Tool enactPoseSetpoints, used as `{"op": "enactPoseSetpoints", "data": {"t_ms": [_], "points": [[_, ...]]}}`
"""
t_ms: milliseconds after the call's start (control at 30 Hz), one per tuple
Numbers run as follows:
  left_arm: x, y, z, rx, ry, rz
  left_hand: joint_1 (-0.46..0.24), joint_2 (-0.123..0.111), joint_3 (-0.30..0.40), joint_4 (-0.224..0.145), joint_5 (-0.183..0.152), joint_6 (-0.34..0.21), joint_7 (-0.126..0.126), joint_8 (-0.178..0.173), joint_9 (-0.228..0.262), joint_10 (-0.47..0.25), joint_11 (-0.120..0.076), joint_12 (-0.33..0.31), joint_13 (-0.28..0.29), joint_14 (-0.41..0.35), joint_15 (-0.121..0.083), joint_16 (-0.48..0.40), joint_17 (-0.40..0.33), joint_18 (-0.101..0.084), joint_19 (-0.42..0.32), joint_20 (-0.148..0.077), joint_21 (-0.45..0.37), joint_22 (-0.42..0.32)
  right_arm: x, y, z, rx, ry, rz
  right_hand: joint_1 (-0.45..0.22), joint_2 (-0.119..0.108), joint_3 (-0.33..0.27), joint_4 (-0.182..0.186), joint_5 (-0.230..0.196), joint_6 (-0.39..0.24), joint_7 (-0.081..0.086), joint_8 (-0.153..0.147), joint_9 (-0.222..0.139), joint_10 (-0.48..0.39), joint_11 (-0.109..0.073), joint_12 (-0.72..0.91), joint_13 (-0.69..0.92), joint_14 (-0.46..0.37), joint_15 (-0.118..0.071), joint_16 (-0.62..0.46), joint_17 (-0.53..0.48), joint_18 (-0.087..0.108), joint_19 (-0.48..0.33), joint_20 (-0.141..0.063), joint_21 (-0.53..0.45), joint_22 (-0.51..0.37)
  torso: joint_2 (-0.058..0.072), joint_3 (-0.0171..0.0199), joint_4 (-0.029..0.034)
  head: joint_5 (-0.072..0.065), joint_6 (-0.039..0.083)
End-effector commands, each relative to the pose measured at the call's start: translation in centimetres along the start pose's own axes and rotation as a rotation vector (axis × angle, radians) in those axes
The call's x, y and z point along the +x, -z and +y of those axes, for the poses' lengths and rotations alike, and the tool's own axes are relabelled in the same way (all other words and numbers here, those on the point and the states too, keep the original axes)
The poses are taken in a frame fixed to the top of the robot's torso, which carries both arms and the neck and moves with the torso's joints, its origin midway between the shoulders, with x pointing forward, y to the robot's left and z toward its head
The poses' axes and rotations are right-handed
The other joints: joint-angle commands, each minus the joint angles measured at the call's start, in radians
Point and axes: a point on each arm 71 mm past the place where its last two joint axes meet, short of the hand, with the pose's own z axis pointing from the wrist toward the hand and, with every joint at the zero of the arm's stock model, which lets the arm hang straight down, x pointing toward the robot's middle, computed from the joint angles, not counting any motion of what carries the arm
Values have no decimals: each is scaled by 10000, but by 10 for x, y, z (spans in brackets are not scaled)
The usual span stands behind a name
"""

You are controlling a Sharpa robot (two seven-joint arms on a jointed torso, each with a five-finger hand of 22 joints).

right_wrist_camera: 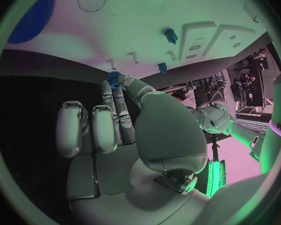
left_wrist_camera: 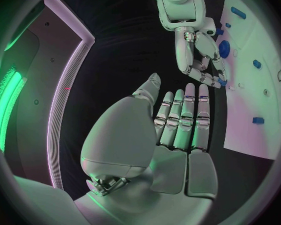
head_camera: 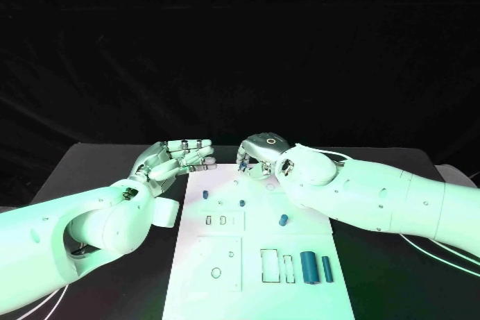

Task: Assemble the parts on the task board

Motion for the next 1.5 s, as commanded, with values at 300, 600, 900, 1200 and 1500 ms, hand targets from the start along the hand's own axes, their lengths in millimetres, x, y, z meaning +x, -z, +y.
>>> {"op": "enactPoseSetpoints", "data": {"t_ms": [300, 600, 900, 1200, 1500], "points": [[3, -1, -3, 95, 83, 167, -31, 100, -75, 11, 12, 23, 66, -72, -9, -36, 76, -62, -12, -13, 42, -37, 14, 44, -47, 39, -49, -20, 4, -6, 3, -184, 63, 88, -5, -71, 6, 59, 19, 62, -9, 41, 14, 229, -198, -3, 99, 403, -67, 26, -27, -188, 26, 26, -9, -35, 20, -1, 16, 57, -48], [4, -1, -4, 120, 84, 191, -31, 101, -77, 9, 12, 20, 68, -75, -9, -38, 78, -66, -12, -15, 44, -41, 14, 44, -50, 40, -51, -22, 10, -9, 1, -107, 113, 298, -11, -73, 8, 64, 22, 57, -8, 39, 16, 226, -197, -6, 99, 402, -67, 25, -30, -183, 10, 26, -22, -58, 33, 1, 18, 74, -109], [4, -1, -7, 165, 70, 209, -31, 101, -77, 9, 12, 20, 68, -75, -9, -38, 78, -66, -12, -15, 44, -41, 14, 44, -50, 40, -51, -22, 15, -10, 0, -34, 185, 468, -26, -76, 10, 76, 27, 53, -9, 39, 22, 225, -196, -9, 99, 396, -66, 11, -58, -175, -14, 26, -43, -92, 40, 4, 21, 60, -133], [4, -2, -8, 183, 67, 227, -31, 101, -77, 9, 12, 20, 68, -75, -9, -38, 78, -66, -12, -15, 44, -41, 14, 44, -50, 40, -51, -22, 18, -12, -1, 21, 249, 569, -60, -97, 9, 100, 33, 32, -8, 30, 32, 208, -191, -26, 99, 387, -63, -1, -82, -168, -40, 28, -60, -119, 35, 3, 22, 96, -159], [4, -2, -9, 176, 70, 251, -26, 106, -84, 3, 12, 19, 71, -86, -8, -43, 81, -78, -11, -19, 49, -58, 17, 45, -57, 44, -59, -29, 20, -16, 1, 43, 264, 593, -204, -247, 84, 208, -9, -311, 120, -157, 28, -153, -62, -255, 29, 328, 34, -100, -271, -116, -238, 86, -217, -349, 42, 3, 30, 118, -151]]}}
